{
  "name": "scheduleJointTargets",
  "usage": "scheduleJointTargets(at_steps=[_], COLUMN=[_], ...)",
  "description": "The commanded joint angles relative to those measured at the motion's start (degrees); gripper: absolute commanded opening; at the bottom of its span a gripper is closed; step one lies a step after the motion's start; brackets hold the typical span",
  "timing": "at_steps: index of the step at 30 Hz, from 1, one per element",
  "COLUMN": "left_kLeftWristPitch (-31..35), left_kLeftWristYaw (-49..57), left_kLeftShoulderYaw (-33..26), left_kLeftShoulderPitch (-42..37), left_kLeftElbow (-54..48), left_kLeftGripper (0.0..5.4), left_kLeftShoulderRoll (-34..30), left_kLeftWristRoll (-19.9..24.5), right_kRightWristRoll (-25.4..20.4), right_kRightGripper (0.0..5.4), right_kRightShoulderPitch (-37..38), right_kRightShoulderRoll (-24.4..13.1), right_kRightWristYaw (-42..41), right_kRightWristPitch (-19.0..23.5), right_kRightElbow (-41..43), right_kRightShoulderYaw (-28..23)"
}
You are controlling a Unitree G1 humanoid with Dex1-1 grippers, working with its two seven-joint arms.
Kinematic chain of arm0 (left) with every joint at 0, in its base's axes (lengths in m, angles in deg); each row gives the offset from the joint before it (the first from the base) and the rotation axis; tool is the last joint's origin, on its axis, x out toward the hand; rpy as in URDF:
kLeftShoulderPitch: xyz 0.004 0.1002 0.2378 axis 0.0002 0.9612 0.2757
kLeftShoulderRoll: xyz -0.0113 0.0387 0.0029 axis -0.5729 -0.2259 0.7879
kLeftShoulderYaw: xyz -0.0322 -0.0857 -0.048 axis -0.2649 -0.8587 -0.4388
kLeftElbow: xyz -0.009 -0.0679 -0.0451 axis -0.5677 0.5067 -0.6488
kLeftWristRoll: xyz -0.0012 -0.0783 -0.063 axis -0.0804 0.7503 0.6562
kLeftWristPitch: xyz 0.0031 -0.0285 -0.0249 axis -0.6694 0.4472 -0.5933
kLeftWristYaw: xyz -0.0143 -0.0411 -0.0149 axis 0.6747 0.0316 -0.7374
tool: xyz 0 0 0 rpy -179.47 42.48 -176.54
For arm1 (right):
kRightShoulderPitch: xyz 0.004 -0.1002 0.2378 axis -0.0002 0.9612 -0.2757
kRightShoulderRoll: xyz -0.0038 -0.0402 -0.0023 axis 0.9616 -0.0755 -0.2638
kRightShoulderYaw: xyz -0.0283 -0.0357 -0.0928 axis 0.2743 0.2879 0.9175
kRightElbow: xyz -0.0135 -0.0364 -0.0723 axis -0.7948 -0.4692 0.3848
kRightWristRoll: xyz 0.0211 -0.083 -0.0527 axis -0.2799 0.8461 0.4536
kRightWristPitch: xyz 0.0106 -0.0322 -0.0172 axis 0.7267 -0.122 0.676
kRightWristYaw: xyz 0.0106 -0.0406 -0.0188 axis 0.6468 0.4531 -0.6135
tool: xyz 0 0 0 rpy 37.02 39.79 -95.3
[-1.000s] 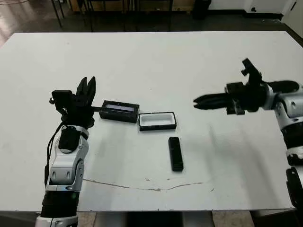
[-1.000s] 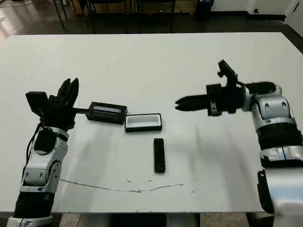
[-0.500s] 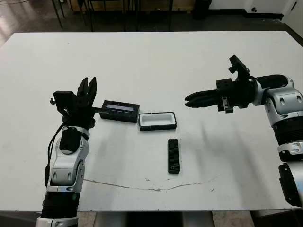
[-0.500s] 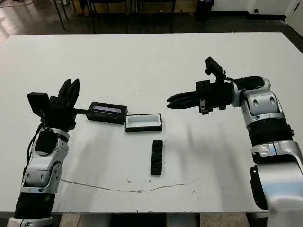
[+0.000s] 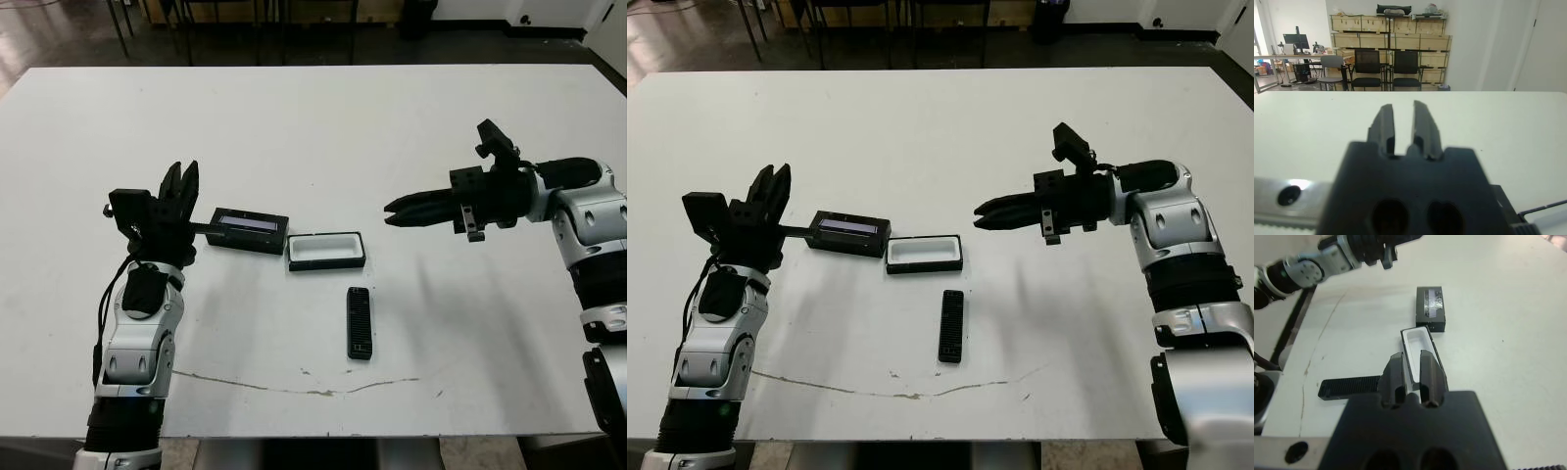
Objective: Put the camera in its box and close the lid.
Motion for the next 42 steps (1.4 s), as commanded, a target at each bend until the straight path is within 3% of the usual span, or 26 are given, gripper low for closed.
scheduleJointTargets(at_steps=[1, 6, 10, 16, 21, 25, 29, 42], left_kLeftWristPitch=[0.59, 0.64, 1.11, 1.05, 1.27, 0.91, 0.89, 0.58], left_kLeftWristYaw=[0.24, 0.44, 0.83, 0.84, 1.00, 0.94, 1.04, 1.69], left_kLeftShoulderYaw=[-0.17, -0.05, 0.02, -0.02, -0.01, 0.06, 0.15, 0.58], left_kLeftShoulderPitch=[0.84, 1.05, 1.31, 1.28, 1.26, 1.33, 1.44, 1.87], left_kLeftElbow=[0.43, 0.12, -0.21, 0.03, -0.06, 0.07, -0.05, -0.32], left_kLeftGripper=[0.00, 0.00, 0.00, 0.00, 0.00, 0.00, 0.00, 0.00], left_kLeftShoulderRoll=[-0.40, -0.31, -0.16, -0.04, 0.18, 0.23, 0.48, 1.21], left_kLeftWristRoll=[-0.38, -0.60, -0.75, -0.57, -0.40, -0.50, -0.47, -0.94], right_kRightWristRoll=[2.43, 5.18, 4.09, 5.46, 5.87, 9.79, 12.39, 16.65], right_kRightGripper=[0.00, 0.00, 0.00, 0.00, 0.00, 0.00, 0.00, 0.00], right_kRightShoulderPitch=[3.37, 11.86, 19.90, 28.43, 31.60, 31.46, 30.50, 31.24], right_kRightShoulderRoll=[-2.68, -4.68, -5.21, -5.32, -5.95, -6.61, -6.64, -5.76], right_kRightWristYaw=[3.51, 14.06, 22.11, 28.90, 30.74, 31.53, 31.77, 32.63], right_kRightWristPitch=[1.79, -1.81, 4.06, 2.84, 4.34, 3.84, 6.87, 6.70], right_kRightElbow=[8.72, 28.38, 43.27, 54.76, 58.28, 57.60, 57.05, 55.12], right_kRightShoulderYaw=[1.18, -1.39, -3.92, -2.46, 1.27, 6.00, 10.33, 17.02])
